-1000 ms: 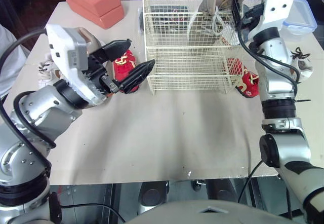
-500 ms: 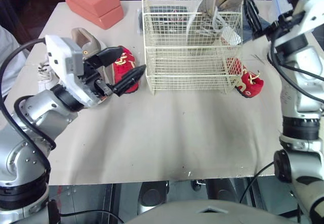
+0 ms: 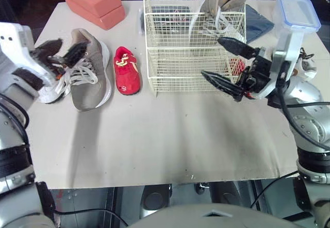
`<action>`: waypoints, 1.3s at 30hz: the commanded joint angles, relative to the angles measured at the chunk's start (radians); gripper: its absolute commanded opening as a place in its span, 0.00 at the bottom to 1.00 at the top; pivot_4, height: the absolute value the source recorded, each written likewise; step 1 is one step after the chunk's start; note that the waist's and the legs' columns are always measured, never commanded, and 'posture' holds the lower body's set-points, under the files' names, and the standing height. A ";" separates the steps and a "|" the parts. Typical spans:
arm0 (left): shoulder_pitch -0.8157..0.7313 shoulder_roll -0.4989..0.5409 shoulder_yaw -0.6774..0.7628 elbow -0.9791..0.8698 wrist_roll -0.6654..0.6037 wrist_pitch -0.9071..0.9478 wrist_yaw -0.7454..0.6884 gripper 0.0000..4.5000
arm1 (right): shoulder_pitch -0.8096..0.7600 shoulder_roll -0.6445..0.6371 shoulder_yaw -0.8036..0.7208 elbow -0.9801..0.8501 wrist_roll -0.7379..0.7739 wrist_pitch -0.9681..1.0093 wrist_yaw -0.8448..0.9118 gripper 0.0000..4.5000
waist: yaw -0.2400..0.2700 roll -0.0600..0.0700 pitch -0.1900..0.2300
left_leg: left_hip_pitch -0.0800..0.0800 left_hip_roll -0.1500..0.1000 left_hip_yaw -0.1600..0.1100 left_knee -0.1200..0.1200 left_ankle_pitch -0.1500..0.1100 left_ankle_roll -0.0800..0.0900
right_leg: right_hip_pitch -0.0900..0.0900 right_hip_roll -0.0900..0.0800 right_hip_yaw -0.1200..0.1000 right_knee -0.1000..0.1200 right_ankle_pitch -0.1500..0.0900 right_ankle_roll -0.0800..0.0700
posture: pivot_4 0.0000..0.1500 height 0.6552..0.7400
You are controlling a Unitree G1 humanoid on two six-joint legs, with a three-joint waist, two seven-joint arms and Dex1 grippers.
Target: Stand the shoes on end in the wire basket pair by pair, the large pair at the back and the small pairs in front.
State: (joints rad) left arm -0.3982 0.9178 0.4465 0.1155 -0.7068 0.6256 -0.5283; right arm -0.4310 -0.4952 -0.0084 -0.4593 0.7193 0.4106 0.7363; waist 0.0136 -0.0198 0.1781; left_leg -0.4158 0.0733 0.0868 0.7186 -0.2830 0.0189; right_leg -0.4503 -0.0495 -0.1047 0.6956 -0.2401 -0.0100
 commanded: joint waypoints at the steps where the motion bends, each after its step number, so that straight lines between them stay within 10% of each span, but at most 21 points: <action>1: -0.085 0.064 -0.036 0.197 0.090 -0.029 -0.069 1.00 | 0.004 0.014 0.028 -0.041 -0.027 -0.031 0.018 0.99 | 0.002 -0.001 0.000 | 0.000 0.000 0.000 0.000 0.000 0.000 | 0.000 0.000 -0.002 0.000 0.000 0.000 | 1.00 0.36; 18: -0.706 0.116 -0.386 1.059 0.540 -0.091 -0.379 1.00 | -0.012 0.085 0.070 -0.012 -0.103 -0.071 0.025 0.99 | -0.003 -0.009 0.000 | -0.003 -0.002 0.003 0.001 0.000 -0.001 | 0.000 0.000 -0.008 0.000 0.001 -0.001 | 1.00 0.36; 37: -0.868 0.064 -0.592 1.232 0.882 -0.085 -0.534 1.00 | -0.021 0.142 0.086 0.006 -0.136 -0.084 0.026 0.99 | -0.021 -0.009 0.000 | -0.002 -0.001 0.002 0.001 0.000 -0.001 | 0.000 -0.001 -0.007 0.001 0.000 0.000 | 1.00 0.36; 39: -0.869 0.059 -0.591 1.238 0.896 -0.084 -0.517 0.88 | -0.022 0.144 0.086 0.007 -0.140 -0.087 0.025 1.00 | -0.024 -0.009 0.000 | -0.002 -0.001 0.001 0.001 0.000 -0.001 | 0.000 -0.002 -0.006 0.001 0.000 0.000 | 1.00 0.36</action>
State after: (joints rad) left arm -1.2730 0.9739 -0.1275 1.3247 0.1484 0.5343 -1.0636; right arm -0.4378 -0.3531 0.0795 -0.4334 0.5765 0.3446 0.7577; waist -0.0108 -0.0288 0.1784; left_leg -0.4175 0.0727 0.0873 0.7198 -0.2826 0.0183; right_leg -0.4508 -0.0513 -0.1110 0.6973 -0.2398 -0.0102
